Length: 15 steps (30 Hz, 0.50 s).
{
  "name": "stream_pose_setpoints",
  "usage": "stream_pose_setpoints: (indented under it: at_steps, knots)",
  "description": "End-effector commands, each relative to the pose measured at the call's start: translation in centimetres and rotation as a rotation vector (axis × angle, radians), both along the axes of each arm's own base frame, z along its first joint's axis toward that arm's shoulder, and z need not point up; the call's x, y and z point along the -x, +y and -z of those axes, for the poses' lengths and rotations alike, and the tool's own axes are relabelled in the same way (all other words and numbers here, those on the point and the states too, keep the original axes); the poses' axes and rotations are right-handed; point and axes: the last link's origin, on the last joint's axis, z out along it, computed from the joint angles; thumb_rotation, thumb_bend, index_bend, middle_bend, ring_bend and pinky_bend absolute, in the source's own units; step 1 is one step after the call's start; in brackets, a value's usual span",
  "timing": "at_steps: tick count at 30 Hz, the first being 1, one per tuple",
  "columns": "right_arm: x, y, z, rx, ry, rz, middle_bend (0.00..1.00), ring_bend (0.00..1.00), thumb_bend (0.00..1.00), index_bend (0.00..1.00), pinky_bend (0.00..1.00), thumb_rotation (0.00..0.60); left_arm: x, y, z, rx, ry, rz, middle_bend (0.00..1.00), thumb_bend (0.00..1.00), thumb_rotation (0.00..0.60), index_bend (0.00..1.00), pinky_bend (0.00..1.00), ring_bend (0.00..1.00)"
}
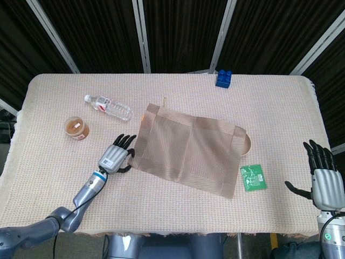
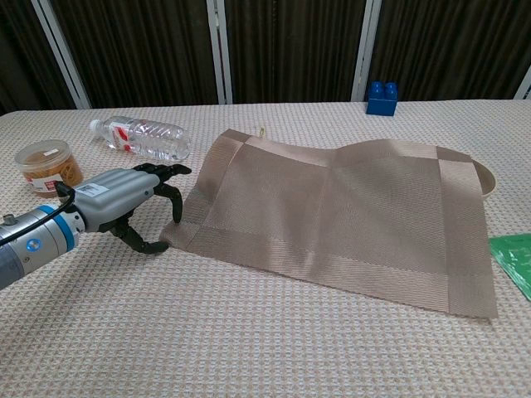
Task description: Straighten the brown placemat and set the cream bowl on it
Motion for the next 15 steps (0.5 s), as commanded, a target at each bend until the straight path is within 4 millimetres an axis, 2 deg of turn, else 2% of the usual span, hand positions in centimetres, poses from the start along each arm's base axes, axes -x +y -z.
stream_pose_setpoints:
  at_steps: [1,6,15]
  knots:
    - [0.03,0.01,-0.07,0.002,0.000,-0.001,0.00,0.00,0.00,0.00,0.00,0.600,-0.04,-0.08,0.08,0.003,-0.005,-0.002,0.00,0.30,0.600,0.49,0.00,0.00]
    - [0.00,0.05,-0.16,0.005,-0.001,-0.005,0.00,0.00,0.00,0.00,0.00,0.600,-0.25,-0.18,0.17,0.004,-0.015,0.001,0.00,0.39,0.600,0.51,0.00,0.00]
    - [-0.10,0.12,-0.28,0.009,-0.005,-0.011,0.00,0.00,0.00,0.00,0.00,0.600,-0.75,0.04,0.63,0.003,-0.013,-0.001,0.00,0.43,0.600,0.52,0.00,0.00]
